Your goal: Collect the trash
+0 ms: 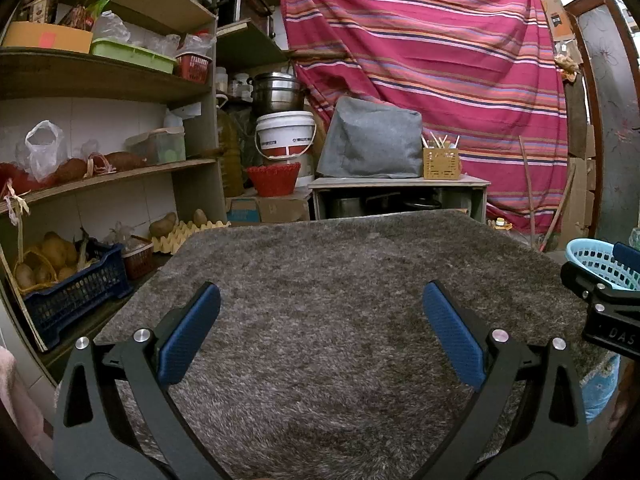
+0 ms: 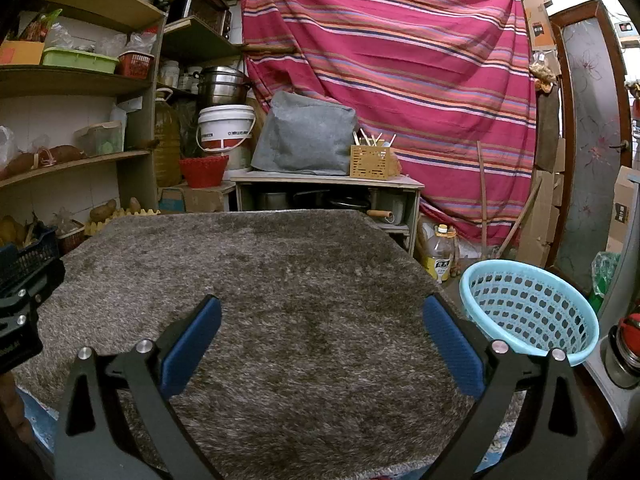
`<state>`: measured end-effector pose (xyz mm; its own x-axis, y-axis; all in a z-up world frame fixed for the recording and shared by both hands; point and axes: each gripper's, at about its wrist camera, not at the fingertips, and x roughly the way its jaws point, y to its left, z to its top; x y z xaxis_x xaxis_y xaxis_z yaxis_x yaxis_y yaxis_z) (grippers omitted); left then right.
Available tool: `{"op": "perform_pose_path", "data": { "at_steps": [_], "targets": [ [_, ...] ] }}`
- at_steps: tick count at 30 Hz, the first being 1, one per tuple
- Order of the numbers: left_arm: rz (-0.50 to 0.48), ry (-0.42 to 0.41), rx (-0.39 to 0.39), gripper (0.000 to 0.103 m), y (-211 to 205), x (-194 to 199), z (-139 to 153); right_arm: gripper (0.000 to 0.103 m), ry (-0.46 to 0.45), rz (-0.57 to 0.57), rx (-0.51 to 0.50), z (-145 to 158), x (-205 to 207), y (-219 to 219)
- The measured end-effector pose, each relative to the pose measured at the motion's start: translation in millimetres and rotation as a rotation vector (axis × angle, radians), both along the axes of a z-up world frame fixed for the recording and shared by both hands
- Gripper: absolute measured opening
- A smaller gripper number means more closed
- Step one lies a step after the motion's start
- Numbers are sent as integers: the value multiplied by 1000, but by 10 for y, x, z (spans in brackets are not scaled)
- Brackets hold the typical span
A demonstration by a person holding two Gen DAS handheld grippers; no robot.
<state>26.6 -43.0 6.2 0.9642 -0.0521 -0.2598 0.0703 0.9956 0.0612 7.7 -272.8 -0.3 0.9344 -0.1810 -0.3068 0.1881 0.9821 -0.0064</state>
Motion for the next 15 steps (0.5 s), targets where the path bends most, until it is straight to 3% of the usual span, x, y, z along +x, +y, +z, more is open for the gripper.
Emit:
{"op": "perform_pose_path", "data": {
  "at_steps": [15],
  "targets": [
    [-5,-4,3,98,22,2,16,99,1,-1,-1,6,0,6]
  ]
}}
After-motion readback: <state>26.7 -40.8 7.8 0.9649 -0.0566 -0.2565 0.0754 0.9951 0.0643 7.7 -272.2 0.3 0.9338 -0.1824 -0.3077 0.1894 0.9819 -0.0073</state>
